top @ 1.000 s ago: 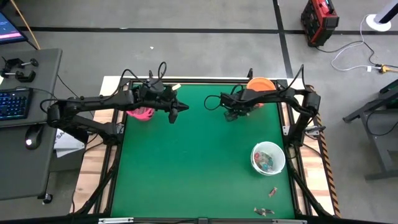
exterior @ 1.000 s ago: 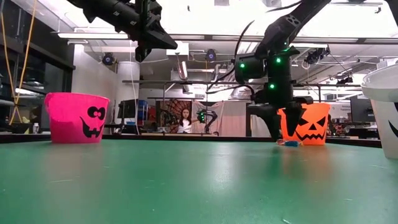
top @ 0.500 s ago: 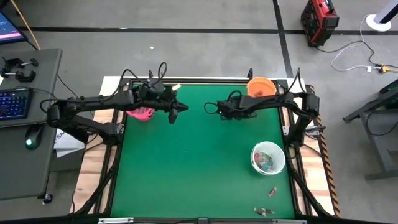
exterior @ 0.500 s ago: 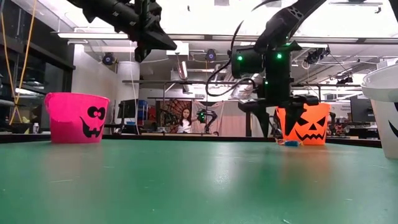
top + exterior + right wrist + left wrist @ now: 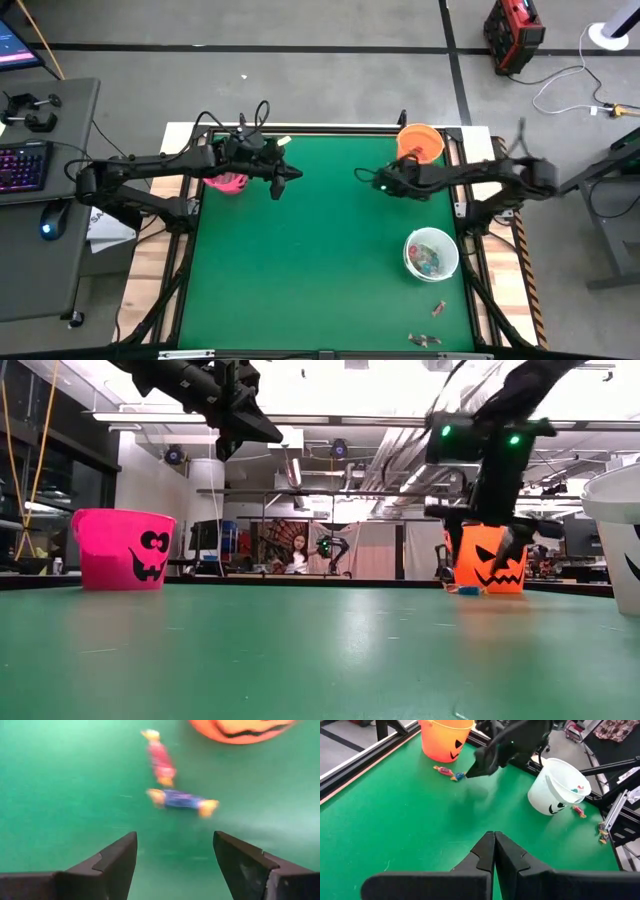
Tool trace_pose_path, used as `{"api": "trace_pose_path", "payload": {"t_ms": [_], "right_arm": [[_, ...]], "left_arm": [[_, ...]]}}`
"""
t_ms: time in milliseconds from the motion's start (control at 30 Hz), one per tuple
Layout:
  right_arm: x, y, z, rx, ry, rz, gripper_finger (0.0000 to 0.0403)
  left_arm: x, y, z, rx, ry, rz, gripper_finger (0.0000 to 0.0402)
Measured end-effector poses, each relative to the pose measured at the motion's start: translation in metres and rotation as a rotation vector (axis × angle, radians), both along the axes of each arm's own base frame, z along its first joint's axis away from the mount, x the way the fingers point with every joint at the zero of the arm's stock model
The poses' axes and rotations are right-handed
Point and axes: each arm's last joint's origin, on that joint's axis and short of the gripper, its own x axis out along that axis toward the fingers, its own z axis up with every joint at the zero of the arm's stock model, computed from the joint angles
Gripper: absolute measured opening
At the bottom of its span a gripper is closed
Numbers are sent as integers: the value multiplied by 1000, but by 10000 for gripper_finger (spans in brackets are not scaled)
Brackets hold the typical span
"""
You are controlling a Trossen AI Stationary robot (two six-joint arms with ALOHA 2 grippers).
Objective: Sort candy by brand, put in halloween buckets
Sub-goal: Put the blue candy into the orange bucket
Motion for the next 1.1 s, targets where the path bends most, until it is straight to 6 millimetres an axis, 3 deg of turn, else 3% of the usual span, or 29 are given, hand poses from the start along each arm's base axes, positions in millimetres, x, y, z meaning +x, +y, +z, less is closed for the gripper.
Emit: {"api": "trace_pose_path", "payload": {"t_ms": [167, 467, 700, 1100], "right_arm": [[-1, -6, -2, -42, -85, -33, 254], [22, -25, -20, -18, 137, -30, 254], [38, -31, -26, -41, 198, -28, 254], [30, -23, -35, -29, 296, -94, 254]], "left_arm": [[0, 0, 0, 0, -1, 0, 0], [0, 0, 0, 0, 0, 0, 0], [0, 0, 0, 0, 0, 1, 0], [0, 0, 0, 1, 1, 0, 0]]}}
